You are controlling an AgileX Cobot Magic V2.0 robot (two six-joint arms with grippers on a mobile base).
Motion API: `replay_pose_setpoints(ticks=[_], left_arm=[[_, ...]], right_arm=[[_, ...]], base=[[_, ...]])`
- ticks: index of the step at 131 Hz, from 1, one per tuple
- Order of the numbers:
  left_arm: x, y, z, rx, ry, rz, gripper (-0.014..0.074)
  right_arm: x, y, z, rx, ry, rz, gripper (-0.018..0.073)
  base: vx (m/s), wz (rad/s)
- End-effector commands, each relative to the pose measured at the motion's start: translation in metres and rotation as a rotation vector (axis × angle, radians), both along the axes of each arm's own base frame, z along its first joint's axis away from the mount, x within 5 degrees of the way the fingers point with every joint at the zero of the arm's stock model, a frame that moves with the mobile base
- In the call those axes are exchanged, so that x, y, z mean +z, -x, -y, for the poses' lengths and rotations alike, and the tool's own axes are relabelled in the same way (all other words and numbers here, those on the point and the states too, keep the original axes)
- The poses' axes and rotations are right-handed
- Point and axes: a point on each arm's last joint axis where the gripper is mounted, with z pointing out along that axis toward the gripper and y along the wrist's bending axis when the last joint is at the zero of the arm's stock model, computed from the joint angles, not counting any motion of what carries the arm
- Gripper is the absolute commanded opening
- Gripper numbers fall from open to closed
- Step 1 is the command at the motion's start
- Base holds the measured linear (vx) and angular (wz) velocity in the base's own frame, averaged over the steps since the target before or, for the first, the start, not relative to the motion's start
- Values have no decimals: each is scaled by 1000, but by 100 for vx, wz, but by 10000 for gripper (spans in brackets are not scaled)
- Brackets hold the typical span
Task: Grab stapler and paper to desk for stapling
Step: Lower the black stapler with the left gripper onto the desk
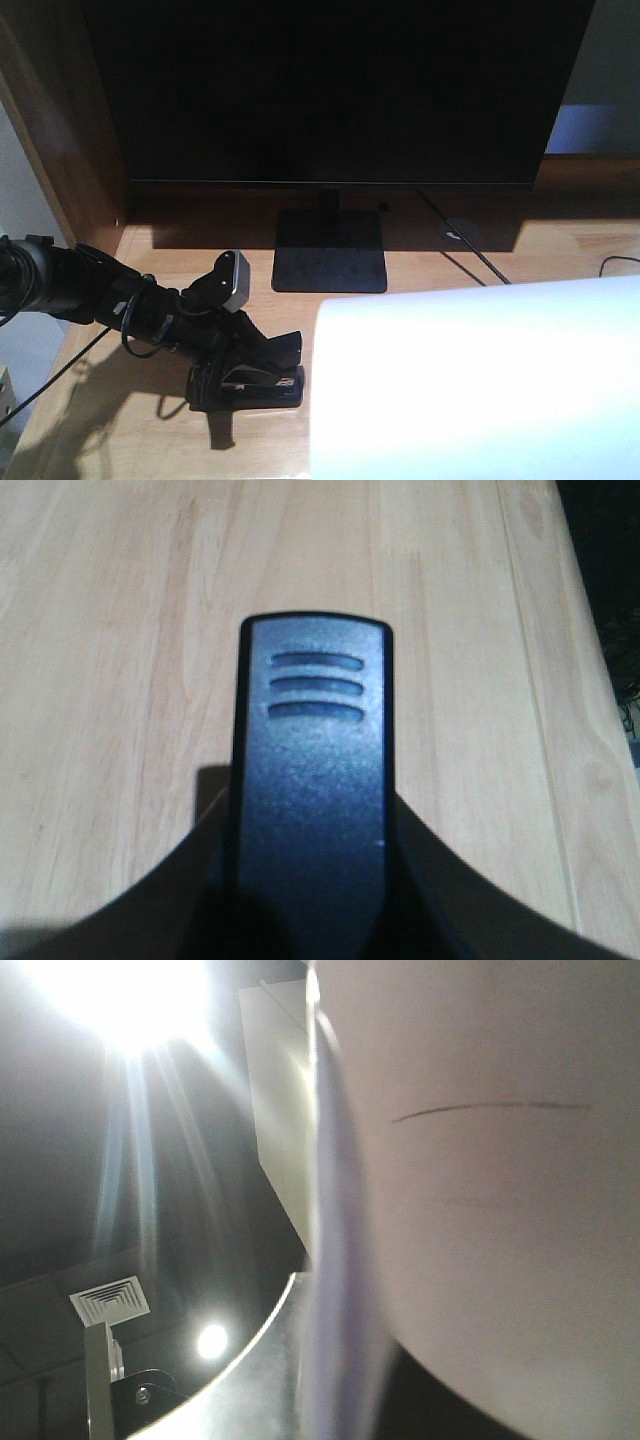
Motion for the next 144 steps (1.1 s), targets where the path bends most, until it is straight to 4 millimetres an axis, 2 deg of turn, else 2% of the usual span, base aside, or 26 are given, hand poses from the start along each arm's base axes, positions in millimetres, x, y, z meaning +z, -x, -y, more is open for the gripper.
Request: replay_pose_setpoints(ticks=[1, 31, 59, 86, 98, 115, 144], left_arm=[[29, -3, 7, -11, 97, 55, 20], [27, -2, 8, -25, 98, 47, 132], [27, -2, 7, -27, 94, 44, 356], [28, -2, 6, 1, 95, 8, 616], [28, -2, 6, 4, 94, 7, 699], [31, -2, 6, 2, 101, 3, 731], [55, -1, 4, 10, 109, 75, 669]], right_arm=[[9, 3, 0, 2, -6, 42, -6], [9, 3, 0, 2, -6, 42, -6], [9, 3, 0, 2, -6, 42, -6], [9, 3, 0, 2, -6, 42, -6], [9, 3, 0, 2, -6, 42, -6], [9, 3, 0, 2, -6, 42, -6], [9, 3, 0, 2, -7, 42, -6]], base=[[0, 0], [0, 0], [0, 0], [0, 0], [0, 0], [0, 0], [0, 0]])
